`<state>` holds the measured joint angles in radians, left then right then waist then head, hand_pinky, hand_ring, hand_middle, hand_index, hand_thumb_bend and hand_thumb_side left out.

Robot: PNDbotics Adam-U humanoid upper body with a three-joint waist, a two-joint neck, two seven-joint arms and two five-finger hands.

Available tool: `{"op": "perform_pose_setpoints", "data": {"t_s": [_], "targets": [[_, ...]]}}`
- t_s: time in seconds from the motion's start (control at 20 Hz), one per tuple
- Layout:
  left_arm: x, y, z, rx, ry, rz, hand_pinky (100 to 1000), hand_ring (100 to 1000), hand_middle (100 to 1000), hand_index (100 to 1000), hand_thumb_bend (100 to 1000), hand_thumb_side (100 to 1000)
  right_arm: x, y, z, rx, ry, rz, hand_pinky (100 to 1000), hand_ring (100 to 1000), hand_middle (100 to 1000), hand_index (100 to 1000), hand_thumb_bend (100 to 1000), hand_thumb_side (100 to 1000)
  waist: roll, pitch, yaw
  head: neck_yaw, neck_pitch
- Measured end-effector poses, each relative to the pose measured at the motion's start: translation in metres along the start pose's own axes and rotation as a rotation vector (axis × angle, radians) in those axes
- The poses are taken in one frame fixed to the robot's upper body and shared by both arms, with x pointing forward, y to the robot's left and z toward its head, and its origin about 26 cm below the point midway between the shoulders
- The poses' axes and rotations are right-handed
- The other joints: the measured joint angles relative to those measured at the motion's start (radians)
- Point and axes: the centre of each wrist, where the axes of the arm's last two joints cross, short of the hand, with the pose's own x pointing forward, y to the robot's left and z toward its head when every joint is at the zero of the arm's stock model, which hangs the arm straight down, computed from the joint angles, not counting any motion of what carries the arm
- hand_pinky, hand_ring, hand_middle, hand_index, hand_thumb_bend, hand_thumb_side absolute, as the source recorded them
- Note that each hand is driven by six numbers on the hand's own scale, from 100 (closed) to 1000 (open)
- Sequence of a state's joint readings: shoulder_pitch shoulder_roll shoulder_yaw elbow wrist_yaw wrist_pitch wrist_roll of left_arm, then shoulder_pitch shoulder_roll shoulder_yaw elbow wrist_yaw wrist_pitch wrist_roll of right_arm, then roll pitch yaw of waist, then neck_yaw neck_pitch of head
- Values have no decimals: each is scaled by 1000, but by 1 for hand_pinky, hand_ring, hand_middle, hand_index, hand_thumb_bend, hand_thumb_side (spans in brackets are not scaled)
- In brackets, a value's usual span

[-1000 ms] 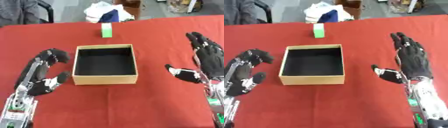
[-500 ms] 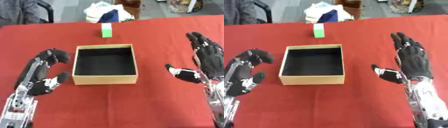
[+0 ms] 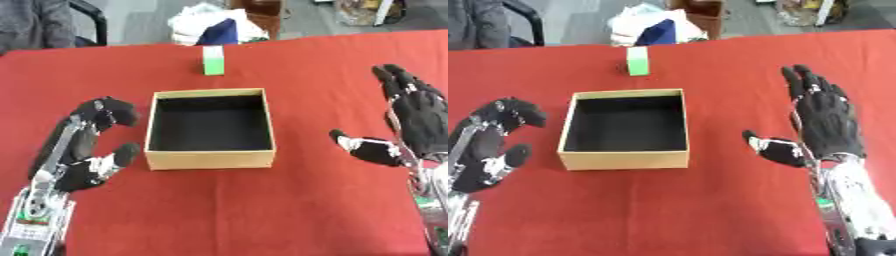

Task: Pick up objects on the table and place them in the box.

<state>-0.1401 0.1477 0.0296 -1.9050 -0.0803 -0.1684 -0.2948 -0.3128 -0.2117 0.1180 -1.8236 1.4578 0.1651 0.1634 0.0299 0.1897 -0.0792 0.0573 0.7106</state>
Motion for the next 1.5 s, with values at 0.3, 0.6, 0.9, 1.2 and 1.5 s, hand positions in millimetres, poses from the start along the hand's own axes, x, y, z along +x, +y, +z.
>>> {"op": "perform_pose_setpoints", "data": {"t_s": [0.3,0.6,0.9,1.2,1.5], "targets": [[0,0,0,0,0,0,671,679,584,707,677,517,0,0,0,-1,-1,-3,788,876,924,1000,612,497,0,0,0,0,0],[0,0,0,0,0,0,671,679,584,707,676,518,0,0,0,-2,-1,-9,787,876,924,1000,604,499,0,1,0,0,0],[0,0,0,0,0,0,671,679,584,707,675,517,0,0,0,-3,-1,-10,787,876,924,1000,603,497,0,1,0,-2,0],[0,0,0,0,0,0,671,679,584,708,675,516,0,0,0,-3,-1,-10,786,876,925,1000,597,496,0,1,0,-3,0],[0,0,0,0,0,0,671,679,584,708,674,517,0,0,0,-4,-1,-13,786,876,924,1000,590,497,0,1,1,-3,0]]}}
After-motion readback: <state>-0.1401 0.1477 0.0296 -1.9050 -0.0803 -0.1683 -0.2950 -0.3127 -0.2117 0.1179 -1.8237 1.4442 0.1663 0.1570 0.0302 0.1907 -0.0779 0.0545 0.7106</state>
